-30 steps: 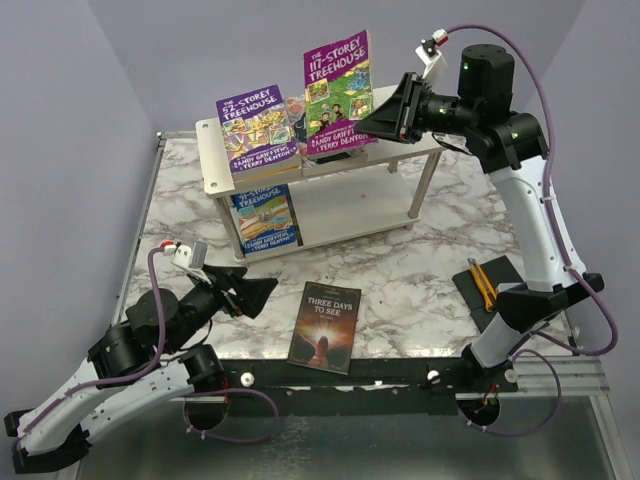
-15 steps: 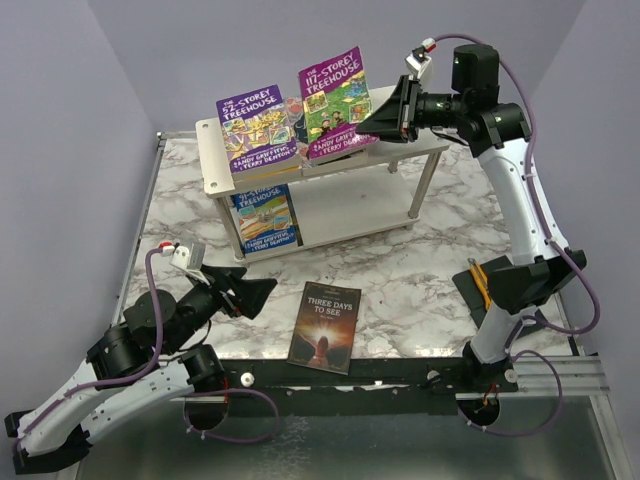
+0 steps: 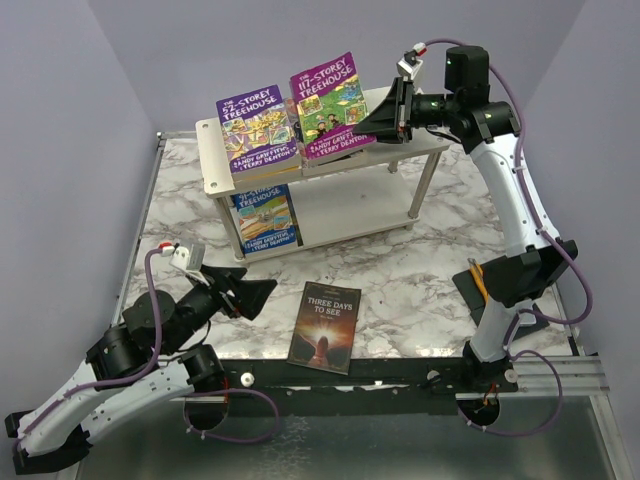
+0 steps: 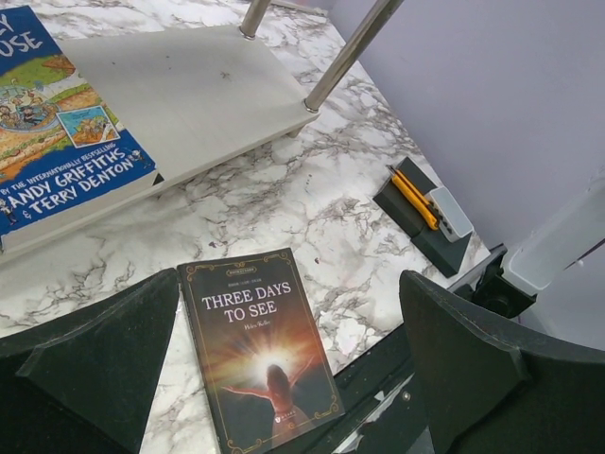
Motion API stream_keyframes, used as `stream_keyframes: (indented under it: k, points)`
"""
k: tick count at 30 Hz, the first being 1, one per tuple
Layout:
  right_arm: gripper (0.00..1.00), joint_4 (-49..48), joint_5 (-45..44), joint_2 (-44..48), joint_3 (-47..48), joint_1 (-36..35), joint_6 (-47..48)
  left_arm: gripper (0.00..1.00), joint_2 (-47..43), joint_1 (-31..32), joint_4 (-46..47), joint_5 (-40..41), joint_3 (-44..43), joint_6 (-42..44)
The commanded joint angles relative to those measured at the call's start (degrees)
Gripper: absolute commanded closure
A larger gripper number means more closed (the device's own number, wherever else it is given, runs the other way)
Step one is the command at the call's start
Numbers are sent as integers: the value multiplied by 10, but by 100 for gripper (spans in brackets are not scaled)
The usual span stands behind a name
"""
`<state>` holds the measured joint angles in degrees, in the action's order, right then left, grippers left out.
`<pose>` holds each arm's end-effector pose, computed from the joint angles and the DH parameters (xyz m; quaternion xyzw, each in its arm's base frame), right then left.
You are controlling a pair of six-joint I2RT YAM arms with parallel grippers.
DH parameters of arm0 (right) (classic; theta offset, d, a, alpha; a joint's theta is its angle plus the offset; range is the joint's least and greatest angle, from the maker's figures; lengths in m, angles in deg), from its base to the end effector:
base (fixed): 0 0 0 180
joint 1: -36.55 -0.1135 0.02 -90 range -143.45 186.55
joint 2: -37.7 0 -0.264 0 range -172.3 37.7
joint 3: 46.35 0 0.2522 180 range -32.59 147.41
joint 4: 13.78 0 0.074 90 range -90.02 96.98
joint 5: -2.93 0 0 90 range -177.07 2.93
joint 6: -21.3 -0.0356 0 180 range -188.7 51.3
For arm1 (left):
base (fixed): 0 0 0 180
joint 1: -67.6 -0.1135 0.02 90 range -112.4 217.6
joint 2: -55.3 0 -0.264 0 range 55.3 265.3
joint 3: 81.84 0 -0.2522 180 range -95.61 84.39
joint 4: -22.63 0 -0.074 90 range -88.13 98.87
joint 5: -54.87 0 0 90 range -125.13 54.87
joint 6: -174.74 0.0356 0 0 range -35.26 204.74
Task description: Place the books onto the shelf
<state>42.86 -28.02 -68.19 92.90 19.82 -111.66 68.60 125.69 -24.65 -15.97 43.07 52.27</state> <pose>0.3625 0.1408 0.4696 -0.0990 0.7693 0.5951 0.2102 0.0407 -0.0433 0.3320 0.0527 0.7365 -0.3845 0.5541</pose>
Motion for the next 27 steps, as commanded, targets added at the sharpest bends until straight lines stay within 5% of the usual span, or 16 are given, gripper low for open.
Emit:
stream_keyframes:
  k: [1, 14, 21, 27]
  points:
    - [97, -18, 26, 0, -2, 1, 13, 1, -13, -1, 5, -14, 10, 10]
    - [80, 2, 6, -3, -24, -9, 30, 1, -16, -2, 6, -15, 10, 11]
    - [52, 29, -15, -1, -3, -9, 56, 1, -15, -2, 6, -16, 11, 11]
    - [44, 86, -93, -2, 39, -9, 97, 1, -13, -1, 7, -17, 10, 11]
